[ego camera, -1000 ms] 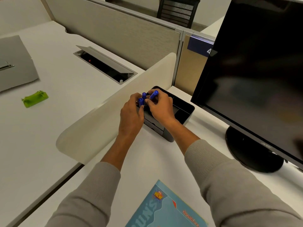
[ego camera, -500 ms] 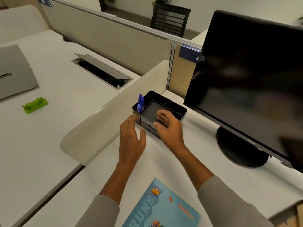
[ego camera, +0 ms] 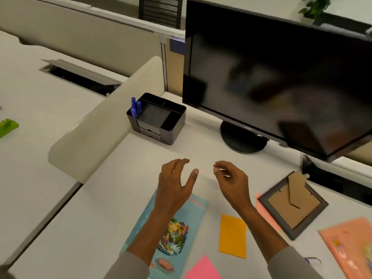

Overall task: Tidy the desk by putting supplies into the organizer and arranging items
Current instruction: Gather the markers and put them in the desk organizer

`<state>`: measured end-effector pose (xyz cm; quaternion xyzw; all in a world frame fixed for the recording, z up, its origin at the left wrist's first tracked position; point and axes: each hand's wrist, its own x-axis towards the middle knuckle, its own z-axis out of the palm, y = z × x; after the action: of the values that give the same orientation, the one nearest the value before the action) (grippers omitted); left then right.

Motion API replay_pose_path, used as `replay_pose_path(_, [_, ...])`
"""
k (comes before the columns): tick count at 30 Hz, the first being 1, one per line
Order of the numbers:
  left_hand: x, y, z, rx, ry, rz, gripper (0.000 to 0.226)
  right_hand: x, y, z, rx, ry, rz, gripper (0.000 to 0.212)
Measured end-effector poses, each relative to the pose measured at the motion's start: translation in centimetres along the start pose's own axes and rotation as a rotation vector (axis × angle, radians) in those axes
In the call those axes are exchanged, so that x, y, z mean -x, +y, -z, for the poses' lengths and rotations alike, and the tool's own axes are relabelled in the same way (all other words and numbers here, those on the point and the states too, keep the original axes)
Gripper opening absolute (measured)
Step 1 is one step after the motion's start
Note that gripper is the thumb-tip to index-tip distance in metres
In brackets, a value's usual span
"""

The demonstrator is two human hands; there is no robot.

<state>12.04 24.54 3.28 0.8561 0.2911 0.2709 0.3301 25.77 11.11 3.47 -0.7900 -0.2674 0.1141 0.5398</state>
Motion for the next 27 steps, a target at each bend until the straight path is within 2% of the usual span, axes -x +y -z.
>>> replay_pose_path(7, [5.4, 5.6, -4.9, 0.071, -0.287, -0.052, 0.048, 7.9, 3.8, 8.5, 0.059, 0.116, -0.151, 0.019])
replay_pose_path(11, [7.5, 8.3, -7.3, 0.07, -0.376, -0.078, 0.041, 12.0, 5.0, 12.6, 0.098, 0.194, -0.224, 0.022])
replay_pose_path(18, [11.0, 13.2, -11.1, 0.117, -0.536, -0.148, 0.039, 18.5, 6.8, 18.8, 0.096, 0.342, -0.334, 0.011])
replay_pose_path(27, [13.7, 16.7, -16.0, -0.023, -0.797, -0.221, 0.045, 24.2, 9.0, 23.1, 0.263, 0.481, -0.432, 0.003])
